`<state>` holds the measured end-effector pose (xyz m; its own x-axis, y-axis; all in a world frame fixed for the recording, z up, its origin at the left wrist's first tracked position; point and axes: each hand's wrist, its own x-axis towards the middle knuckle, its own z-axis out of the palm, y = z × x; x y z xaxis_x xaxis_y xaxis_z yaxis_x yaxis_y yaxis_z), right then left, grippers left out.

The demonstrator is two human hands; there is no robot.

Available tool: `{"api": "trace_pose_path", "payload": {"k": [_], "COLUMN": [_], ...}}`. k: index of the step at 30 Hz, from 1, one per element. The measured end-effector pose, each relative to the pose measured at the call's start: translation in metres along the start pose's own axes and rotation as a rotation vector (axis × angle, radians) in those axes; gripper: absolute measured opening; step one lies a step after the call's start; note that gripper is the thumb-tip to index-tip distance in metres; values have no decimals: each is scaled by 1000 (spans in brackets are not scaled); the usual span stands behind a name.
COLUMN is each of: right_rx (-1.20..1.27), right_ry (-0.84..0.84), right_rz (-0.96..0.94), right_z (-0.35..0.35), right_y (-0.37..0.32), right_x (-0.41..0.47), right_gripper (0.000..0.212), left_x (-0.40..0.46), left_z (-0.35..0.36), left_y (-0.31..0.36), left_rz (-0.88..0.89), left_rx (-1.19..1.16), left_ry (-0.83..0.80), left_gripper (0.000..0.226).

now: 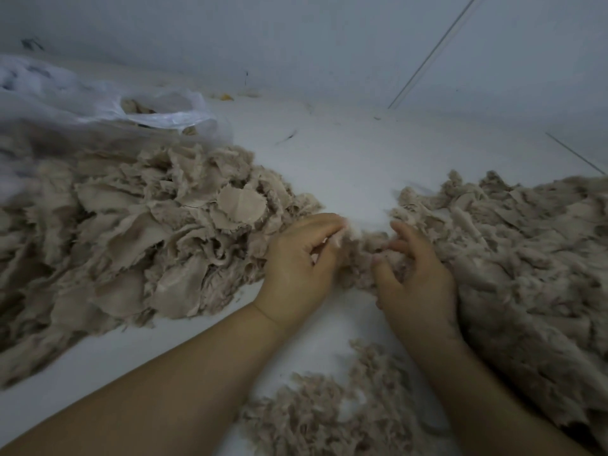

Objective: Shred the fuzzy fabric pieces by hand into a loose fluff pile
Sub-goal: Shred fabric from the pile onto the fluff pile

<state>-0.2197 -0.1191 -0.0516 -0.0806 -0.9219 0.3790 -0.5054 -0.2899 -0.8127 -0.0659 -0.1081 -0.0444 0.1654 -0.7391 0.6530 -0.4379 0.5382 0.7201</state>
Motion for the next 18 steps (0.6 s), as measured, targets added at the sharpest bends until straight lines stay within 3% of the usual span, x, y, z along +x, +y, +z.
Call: {"api": "trace_pose_path", "payload": {"k": [3, 8, 11, 14, 18], "right_rx": [-40, 340, 544, 542, 489], "right_ry": [23, -203, -278, -301, -341], "right_rz": [-161, -30, 73, 28, -7], "right_z": [-1, -2, -3, -2, -3], "right_y": [-4, -6, -7, -4, -3], "right_x": [0, 1, 2, 4, 2], "right_gripper": [17, 54, 42, 30, 34], "left_x": [-1, -7, -10, -10, -8], "left_z": [0, 2, 4, 4, 0], "left_y": [3, 10, 13, 14, 11], "left_rz": [56, 104, 136, 154, 9], "left_rx": [8, -74, -98, -172, -169], "left_ry": [-40, -186, -226, -129, 32], "left_gripper": [21, 18, 15, 20, 21]}}
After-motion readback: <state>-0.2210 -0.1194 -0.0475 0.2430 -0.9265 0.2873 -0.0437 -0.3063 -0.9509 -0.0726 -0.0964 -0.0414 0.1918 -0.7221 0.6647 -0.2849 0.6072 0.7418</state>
